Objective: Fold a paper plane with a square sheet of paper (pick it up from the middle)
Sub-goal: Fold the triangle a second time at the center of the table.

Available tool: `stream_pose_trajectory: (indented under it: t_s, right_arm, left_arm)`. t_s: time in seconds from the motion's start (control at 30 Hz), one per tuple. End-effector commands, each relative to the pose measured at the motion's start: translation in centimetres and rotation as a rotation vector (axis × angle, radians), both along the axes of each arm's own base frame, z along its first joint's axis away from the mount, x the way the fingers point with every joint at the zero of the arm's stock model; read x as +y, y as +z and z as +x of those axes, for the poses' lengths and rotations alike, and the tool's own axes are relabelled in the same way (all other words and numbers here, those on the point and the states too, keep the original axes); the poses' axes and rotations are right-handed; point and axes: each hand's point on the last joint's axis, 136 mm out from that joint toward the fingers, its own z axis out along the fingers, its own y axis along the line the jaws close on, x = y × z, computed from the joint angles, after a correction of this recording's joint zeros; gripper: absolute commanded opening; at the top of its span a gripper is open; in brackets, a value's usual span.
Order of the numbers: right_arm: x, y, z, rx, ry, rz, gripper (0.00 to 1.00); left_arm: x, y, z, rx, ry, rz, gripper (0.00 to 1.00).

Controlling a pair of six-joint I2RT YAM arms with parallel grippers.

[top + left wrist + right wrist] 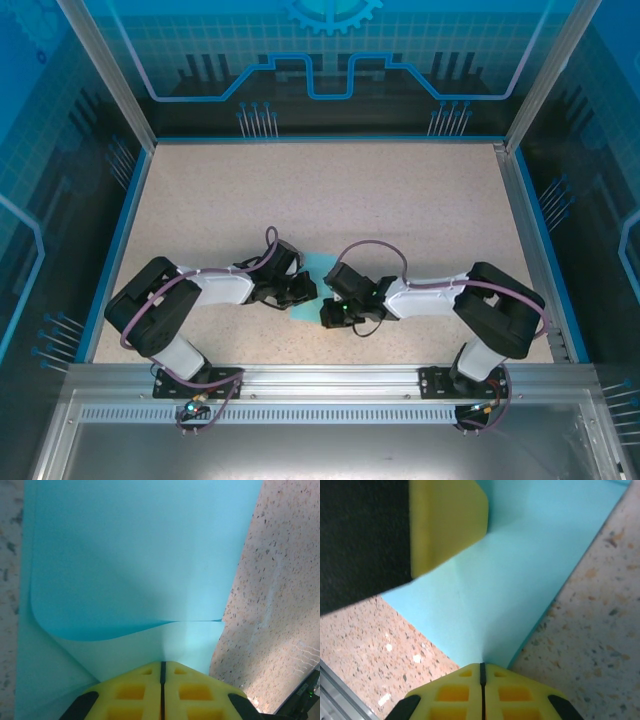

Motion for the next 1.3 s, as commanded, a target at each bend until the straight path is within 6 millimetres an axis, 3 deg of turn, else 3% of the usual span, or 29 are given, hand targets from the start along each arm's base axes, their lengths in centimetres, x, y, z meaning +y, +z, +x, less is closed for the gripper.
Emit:
stream_pose_trajectory:
  t_s: [0.0,0.17,0.37,0.83,1.27]
  right_arm:
    - [-1.4,0.1,-1.5,0.049,0.039,-0.045,0.07]
    - [1.1,2.6,1.3,-0.021,0.006,0.091,0.07]
    - [2.2,1.8,2.4,-0.016,0.008,0.081,0.07]
    - [-3.1,-3.0,-0.7,0.087,-0.026,-0.107,0.06]
    - [-6.2,-5.8,-3.1,0.222,-0.034,-0.278,0.07]
  left_arm:
    - [4.5,-4.8,-4.5,0.174,0.022,0.218,0.08]
    - [4.4,-4.7,-4.5,0.174,0.021,0.213,0.08]
    - [4.4,-4.7,-4.6,0.178,0.019,0.204,0.08]
    - [3.6,-3.3,-3.9,0.143,-0.002,0.174,0.08]
    - [2.6,-1.4,-1.1,0.01,-0.102,0.154,0.08]
